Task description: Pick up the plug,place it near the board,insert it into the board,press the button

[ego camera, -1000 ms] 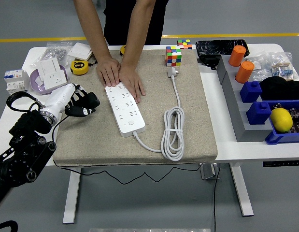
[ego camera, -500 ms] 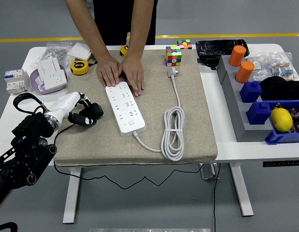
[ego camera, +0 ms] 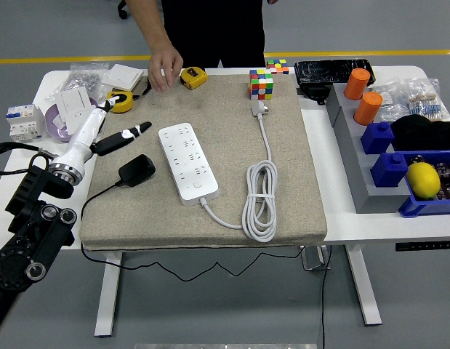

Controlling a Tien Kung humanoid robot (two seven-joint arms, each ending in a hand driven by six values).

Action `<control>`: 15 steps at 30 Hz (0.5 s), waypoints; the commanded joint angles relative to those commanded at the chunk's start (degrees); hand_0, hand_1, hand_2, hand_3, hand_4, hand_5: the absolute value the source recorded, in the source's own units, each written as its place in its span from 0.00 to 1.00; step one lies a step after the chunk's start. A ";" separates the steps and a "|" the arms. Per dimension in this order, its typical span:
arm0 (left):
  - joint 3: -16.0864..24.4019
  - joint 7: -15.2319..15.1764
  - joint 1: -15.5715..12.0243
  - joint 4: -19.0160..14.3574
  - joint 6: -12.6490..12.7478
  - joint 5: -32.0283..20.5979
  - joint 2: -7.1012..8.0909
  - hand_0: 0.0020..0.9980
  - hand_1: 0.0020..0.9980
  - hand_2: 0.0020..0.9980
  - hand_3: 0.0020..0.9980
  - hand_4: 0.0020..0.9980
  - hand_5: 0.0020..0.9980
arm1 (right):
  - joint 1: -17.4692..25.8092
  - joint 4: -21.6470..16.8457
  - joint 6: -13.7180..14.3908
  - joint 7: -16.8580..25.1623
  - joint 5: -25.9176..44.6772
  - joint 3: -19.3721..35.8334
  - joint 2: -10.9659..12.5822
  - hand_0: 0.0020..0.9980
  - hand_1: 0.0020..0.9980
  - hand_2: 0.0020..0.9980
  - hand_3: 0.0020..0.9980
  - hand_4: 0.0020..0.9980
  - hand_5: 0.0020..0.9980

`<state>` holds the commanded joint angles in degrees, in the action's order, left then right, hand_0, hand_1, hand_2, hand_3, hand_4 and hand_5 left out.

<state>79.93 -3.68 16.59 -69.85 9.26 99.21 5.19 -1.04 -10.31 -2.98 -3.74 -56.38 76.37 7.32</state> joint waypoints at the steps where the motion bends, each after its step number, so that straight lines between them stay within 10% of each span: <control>1: 0.55 -0.36 -0.78 -1.10 0.20 -2.23 -0.36 0.93 1.00 0.94 0.92 1.00 0.99 | 0.07 0.00 -0.02 0.00 -0.08 0.01 -0.04 0.84 0.74 0.72 0.71 1.00 0.72; 9: 4.60 -3.14 -9.94 -8.67 -1.09 -21.60 -4.97 0.83 0.91 0.87 0.91 1.00 0.93 | 0.44 0.00 -0.20 0.20 -0.02 -0.92 -0.13 0.84 0.74 0.72 0.71 1.00 0.72; 10: 5.27 -3.47 -11.18 -8.85 -0.84 -24.21 -5.19 0.71 0.72 0.67 0.83 1.00 0.74 | 0.46 0.00 -0.19 0.18 -0.08 -0.94 -0.08 0.84 0.74 0.72 0.71 1.00 0.72; 15: 7.57 -3.72 -14.81 -8.73 0.39 -36.12 -5.19 0.71 0.72 0.67 0.83 1.00 0.74 | 0.50 0.00 -0.20 0.18 -0.35 -0.87 -0.10 0.84 0.74 0.72 0.71 1.00 0.72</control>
<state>87.50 -7.40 1.77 -78.58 9.65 63.09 0.00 -0.54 -10.31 -3.19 -3.56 -56.73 75.51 7.22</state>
